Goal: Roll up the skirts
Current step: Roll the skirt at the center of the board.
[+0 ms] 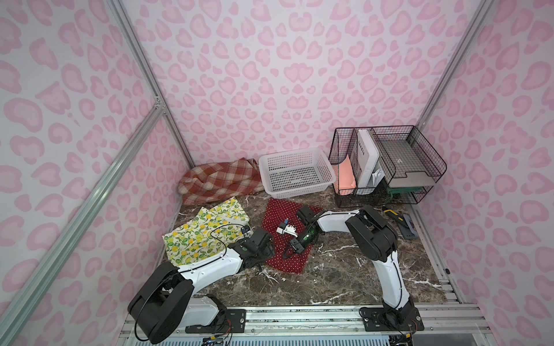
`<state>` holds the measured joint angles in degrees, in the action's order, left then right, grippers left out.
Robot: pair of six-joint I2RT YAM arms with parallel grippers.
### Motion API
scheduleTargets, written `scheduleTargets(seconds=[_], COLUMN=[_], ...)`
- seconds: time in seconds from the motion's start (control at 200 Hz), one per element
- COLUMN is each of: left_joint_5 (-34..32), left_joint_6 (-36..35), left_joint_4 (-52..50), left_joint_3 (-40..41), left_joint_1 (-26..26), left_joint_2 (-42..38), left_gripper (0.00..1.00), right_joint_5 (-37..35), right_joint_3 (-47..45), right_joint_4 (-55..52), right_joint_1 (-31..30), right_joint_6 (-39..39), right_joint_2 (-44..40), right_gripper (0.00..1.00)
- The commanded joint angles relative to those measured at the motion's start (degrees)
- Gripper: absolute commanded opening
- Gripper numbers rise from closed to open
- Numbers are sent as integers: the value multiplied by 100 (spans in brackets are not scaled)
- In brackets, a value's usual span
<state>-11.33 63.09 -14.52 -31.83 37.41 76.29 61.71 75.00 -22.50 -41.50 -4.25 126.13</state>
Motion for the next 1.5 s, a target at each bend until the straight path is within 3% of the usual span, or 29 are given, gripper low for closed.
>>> scheduleTargets(seconds=[0.0, 0.135, 0.315, 0.415, 0.49, 0.585, 0.635, 0.795, 0.94, 1.015, 1.21, 1.315, 1.495], left_joint_5=[-218, -75, -8, -115, -186, -296, -326, -172, -17, 73, 217, 226, 272], left_joint_6=[77, -76, -132, -150, -78, -103, -127, -203, -364, -403, -448, -447, -412], left_joint_4=[-584, -268, 209, 216, 133, -136, -321, -613, -895, -947, -1064, -1095, -1107], left_joint_3=[72, 100, 29, -99, -135, -191, -218, -207, -351, -419, -589, -640, -597], left_joint_1=[-18, -15, -17, -15, -14, -17, -14, 3, 20, 21, 28, 28, 30], left_joint_2=[134, 393, 889, 1090, 1116, 1035, 947, 608, 510, 509, 588, 637, 583], left_gripper=[74, 60, 31, 26, 0, 0, 0, 0, 0, 0, 0, 0, 0], right_joint_5=[-135, 56, 83, 57, -140, -734, -988, -2690, -4566, -4986, -5305, -6014, -6917], right_joint_3=[-25, 7, 0, -98, -156, -242, -352, -650, -726, -865, -1418, -1688, -2068], right_joint_4=[-132, -128, -219, -201, -181, -69, 43, -104, -718, -763, -190, 272, 1027], right_joint_1=[21, 78, 96, 80, 89, 160, 227, 300, -140, -538, -1965, -2679, -2837], right_joint_6=[-85, -90, -122, -90, -22, 310, 521, 981, 1175, 1240, 1291, 1263, 966], right_joint_2=[62, 91, 75, -3, -99, -329, -576, -1749, -2738, -3286, -3991, -3783, -3495], right_gripper=[0, 0, 0, 1, 7, 23, 36, 54, 55, 54, 32, 36, 49])
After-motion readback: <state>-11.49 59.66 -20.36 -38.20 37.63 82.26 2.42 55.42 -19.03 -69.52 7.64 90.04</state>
